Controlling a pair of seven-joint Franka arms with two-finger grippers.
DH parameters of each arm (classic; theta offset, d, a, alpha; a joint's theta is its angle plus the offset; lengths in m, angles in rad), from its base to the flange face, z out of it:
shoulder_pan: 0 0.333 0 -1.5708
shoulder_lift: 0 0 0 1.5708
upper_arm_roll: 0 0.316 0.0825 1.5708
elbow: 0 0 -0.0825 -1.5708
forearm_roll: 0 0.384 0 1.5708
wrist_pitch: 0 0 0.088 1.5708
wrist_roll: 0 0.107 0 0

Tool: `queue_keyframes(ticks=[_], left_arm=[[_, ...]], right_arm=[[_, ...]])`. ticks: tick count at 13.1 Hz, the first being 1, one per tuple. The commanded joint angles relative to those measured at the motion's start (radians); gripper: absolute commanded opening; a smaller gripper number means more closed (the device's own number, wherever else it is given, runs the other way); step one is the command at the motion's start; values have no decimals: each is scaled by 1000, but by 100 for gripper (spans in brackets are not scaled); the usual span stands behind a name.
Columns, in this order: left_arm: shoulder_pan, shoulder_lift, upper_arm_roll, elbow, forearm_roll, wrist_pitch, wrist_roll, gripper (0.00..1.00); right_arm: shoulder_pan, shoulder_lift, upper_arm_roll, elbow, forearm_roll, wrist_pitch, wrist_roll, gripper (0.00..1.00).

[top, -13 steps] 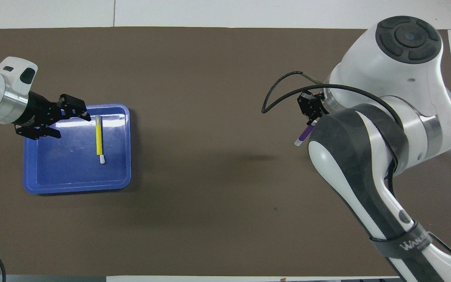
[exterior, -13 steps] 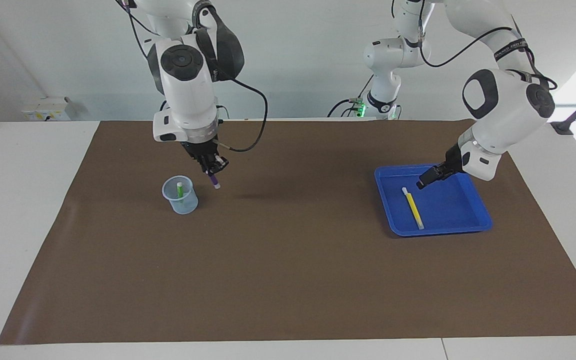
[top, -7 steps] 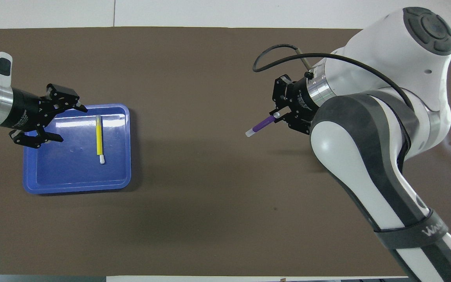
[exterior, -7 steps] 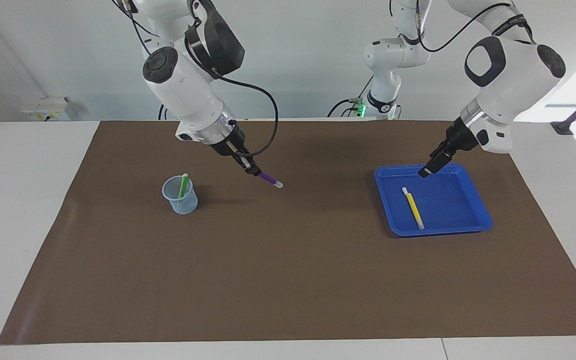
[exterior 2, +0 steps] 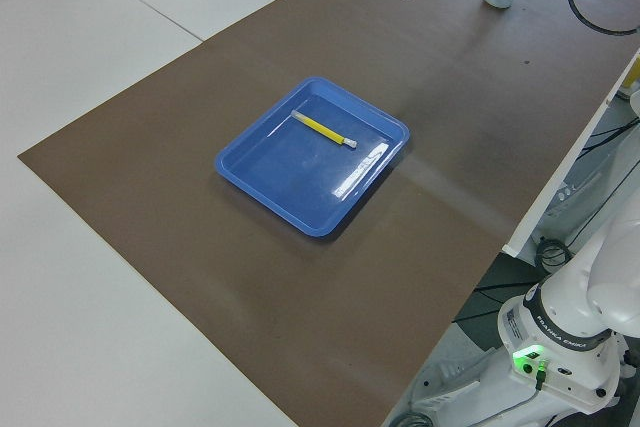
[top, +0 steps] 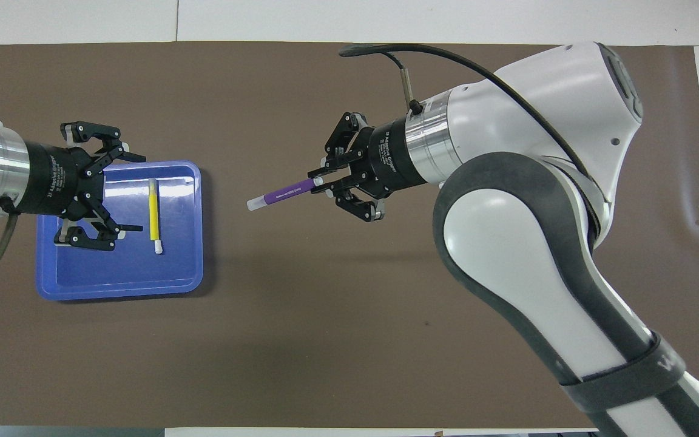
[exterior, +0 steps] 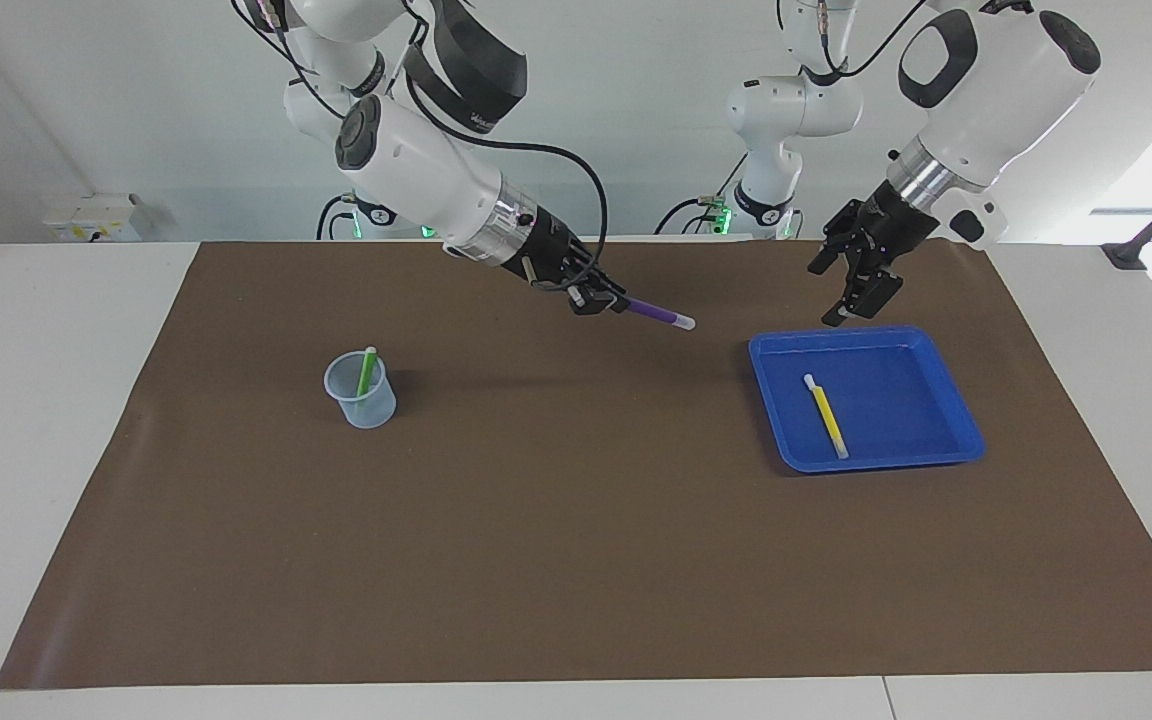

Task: Right arm passes pens to left for tray arrangement
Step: 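Pull a purple pen from the cup and carry it toward the left gripper, then close the left gripper on the purple pen and open the right gripper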

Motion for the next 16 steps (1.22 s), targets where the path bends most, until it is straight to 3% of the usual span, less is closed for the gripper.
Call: queue_keyframes(ticks=[1,7,12,16], left_arm=[[-62,-20,9,-10,-10,51,-214,100],[-163,-37,-21,-38,-11,164,-515,100],[-200,-80,-23,-121,-11,221,-523,100],[-201,-105,-23,-174,-13,272,-537,98]], right_arm=[[-7,28,34,16,43,13,33,0],[-7,32,91,21,51,15,122,0],[-4,42,134,30,48,103,176,0],[-2,42,135,32,45,107,176,0]])
